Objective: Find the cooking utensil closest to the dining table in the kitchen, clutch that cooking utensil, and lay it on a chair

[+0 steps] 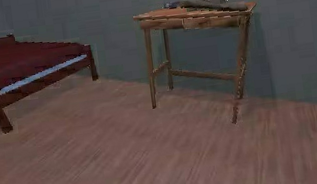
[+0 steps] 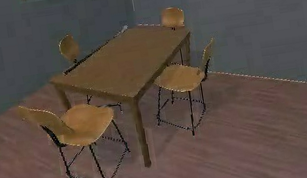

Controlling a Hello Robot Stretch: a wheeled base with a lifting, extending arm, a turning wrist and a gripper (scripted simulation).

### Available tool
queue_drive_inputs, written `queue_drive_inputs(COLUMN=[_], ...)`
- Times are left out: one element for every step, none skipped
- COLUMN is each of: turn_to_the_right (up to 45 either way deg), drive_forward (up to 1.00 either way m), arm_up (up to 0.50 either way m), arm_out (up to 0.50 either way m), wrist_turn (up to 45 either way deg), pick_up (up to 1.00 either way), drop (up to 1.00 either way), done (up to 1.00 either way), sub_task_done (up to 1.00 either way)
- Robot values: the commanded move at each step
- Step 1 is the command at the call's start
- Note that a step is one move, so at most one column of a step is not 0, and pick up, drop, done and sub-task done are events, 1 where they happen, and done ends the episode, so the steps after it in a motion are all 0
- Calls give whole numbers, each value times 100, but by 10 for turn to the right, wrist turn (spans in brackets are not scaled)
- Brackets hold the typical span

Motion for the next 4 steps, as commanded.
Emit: queue_drive_inputs(turn_to_the_right=[-450,-330,0,-60], drive_forward=[0,0,100,0], arm_up=[0,0,0,0], arm_out=[0,0,0,0], wrist_turn=[0,0,0,0], pick_up=[0,0,0,0], drop=[0,0,0,0], done=[0,0,0,0], sub_task_done=[0,0,0,0])
